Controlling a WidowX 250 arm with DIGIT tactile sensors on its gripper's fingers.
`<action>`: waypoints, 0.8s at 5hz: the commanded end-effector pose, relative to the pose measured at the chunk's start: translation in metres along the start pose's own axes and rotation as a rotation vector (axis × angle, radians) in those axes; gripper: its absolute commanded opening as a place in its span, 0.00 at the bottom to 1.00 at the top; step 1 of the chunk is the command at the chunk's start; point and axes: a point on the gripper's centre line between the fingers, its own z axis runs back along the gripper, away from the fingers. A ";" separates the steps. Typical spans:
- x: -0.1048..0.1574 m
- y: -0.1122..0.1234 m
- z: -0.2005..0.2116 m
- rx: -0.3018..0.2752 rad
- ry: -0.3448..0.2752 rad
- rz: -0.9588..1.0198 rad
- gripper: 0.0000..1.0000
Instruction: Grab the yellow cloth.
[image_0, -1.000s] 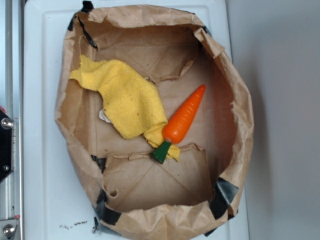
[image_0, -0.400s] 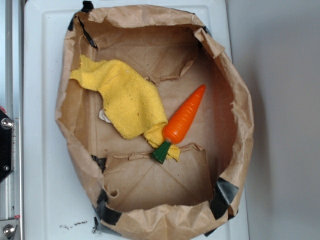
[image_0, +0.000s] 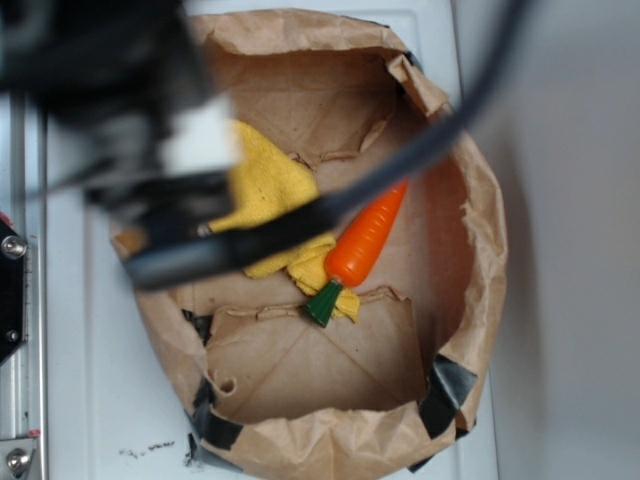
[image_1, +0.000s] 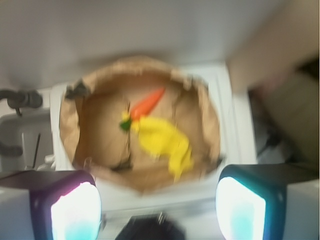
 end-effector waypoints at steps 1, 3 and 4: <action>-0.068 0.018 0.011 -0.045 -0.062 -0.241 1.00; -0.121 0.036 0.000 -0.002 0.114 -0.253 1.00; -0.121 0.036 0.000 -0.002 0.114 -0.253 1.00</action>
